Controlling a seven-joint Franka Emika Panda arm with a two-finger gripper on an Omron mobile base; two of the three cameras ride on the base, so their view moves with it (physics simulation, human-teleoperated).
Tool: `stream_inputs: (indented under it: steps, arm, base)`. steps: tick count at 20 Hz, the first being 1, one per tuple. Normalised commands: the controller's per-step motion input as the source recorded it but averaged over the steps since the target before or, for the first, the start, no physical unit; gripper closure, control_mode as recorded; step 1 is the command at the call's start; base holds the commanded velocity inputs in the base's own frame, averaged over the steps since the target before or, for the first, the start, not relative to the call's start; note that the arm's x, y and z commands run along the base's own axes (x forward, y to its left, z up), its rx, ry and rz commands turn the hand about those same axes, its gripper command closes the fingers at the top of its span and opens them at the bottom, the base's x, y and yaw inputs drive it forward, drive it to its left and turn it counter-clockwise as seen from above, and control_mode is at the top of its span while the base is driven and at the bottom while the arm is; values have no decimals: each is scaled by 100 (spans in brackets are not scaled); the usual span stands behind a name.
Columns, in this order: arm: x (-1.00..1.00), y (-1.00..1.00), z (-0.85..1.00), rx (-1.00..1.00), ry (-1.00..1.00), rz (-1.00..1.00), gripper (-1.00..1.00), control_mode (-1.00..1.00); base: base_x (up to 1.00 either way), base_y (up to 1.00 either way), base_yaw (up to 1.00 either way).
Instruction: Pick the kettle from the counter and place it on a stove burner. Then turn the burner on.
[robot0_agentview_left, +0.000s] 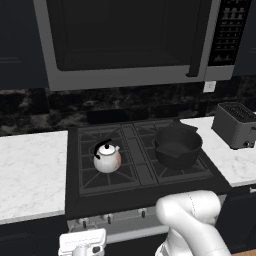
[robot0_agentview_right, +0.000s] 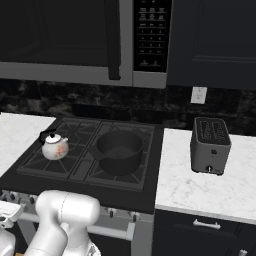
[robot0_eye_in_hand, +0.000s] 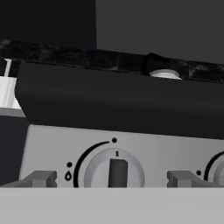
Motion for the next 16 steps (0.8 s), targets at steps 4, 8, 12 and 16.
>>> stream_inputs:
  steps: [4, 8, 12, 16]
  arm:
    - [-9, -13, 20, 0, -3, 0, -100, -100]
    - [-4, -8, 19, 0, -3, 0, -100, -100]
    - [1, 0, 2, 0, 0, 0, -100, -100]
    - [7, 0, -6, 0, 0, 2, 100, -100]
  base:
    - [0, 0, 0]
    - [0, 0, 0]
    - [0, 0, 0]
    - [0, 0, 0]
